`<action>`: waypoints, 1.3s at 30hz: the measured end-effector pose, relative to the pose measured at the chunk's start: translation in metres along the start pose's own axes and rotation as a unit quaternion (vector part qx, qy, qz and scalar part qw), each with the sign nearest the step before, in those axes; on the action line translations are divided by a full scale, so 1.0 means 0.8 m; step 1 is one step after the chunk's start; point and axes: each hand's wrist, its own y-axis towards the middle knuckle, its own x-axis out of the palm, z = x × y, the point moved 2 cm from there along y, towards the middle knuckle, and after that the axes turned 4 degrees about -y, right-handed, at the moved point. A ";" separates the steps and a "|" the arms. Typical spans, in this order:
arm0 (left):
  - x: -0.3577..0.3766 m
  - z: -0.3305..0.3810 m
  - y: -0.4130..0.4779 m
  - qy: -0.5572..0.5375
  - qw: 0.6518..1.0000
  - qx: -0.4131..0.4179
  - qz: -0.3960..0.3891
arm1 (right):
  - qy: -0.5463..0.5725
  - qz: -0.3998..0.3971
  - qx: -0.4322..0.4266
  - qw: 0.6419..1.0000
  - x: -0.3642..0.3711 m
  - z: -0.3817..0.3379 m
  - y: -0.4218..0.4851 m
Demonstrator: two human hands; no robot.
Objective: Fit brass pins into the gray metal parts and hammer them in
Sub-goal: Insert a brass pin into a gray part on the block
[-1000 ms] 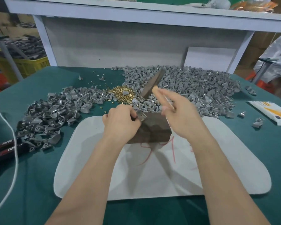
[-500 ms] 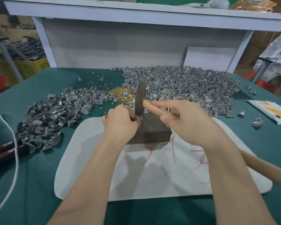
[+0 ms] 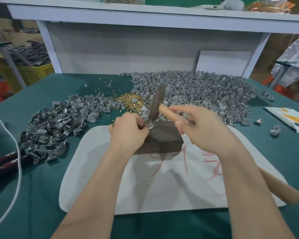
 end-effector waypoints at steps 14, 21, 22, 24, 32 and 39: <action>0.001 0.013 -0.005 -0.119 0.982 0.138 -0.054 | 0.015 -0.002 0.185 0.983 0.041 0.069 0.015; 0.005 0.015 -0.005 -0.099 0.987 0.121 -0.034 | 0.128 0.004 0.026 0.991 0.038 0.004 0.022; 0.006 0.015 -0.004 -0.093 0.988 0.118 -0.031 | 0.112 -0.031 0.012 0.993 0.044 -0.007 0.025; 0.007 0.013 -0.002 -0.098 0.989 0.106 -0.007 | 0.090 -0.027 0.016 0.995 0.052 -0.017 0.038; -0.027 -0.014 0.009 -0.452 0.857 -0.094 0.229 | 0.007 0.113 0.179 0.977 0.052 -0.004 0.126; -0.053 -0.042 0.018 -0.621 0.675 -0.204 0.343 | -0.004 -0.032 0.002 0.999 0.129 -0.092 0.149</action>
